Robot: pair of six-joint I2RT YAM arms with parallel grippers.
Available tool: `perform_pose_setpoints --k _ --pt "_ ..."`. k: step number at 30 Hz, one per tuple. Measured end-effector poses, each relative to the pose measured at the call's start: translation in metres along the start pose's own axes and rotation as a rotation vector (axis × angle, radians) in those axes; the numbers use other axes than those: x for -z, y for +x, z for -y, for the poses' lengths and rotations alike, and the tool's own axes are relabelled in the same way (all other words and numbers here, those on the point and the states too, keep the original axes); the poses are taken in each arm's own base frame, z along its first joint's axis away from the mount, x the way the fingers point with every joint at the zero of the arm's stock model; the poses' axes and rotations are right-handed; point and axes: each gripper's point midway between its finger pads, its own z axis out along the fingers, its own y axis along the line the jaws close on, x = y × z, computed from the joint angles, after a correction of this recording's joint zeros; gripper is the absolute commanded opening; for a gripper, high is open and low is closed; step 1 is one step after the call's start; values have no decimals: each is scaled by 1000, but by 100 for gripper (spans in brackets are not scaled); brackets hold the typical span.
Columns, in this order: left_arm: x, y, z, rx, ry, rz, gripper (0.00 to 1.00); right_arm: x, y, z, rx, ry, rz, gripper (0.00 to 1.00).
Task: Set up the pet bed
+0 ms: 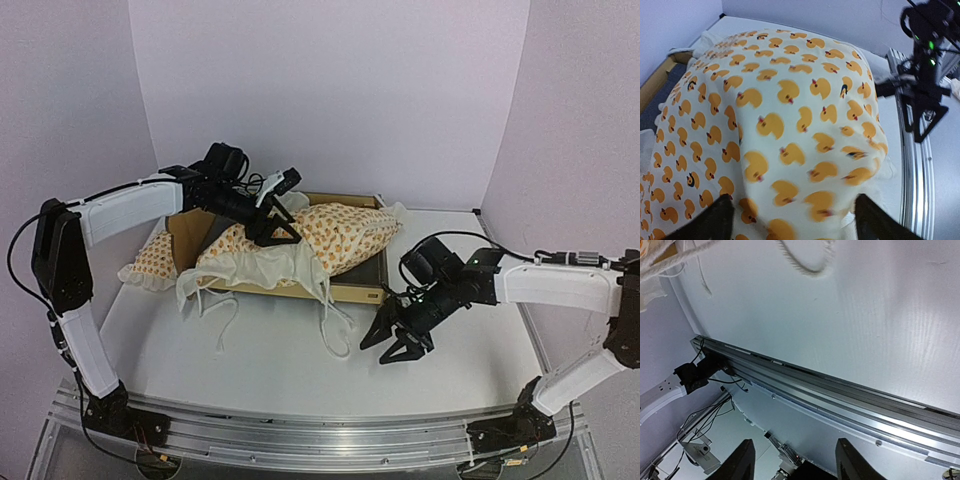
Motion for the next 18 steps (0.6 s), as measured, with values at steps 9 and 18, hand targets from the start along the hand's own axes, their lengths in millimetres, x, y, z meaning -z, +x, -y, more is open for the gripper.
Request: perform_pose_setpoints --k 9,18 --pt "27 -7 35 -135 138 -69 99 128 -96 11 -81 -16 439 80" --pt "45 -85 -71 -12 -377 2 90 266 -235 -34 -8 87 912 80"
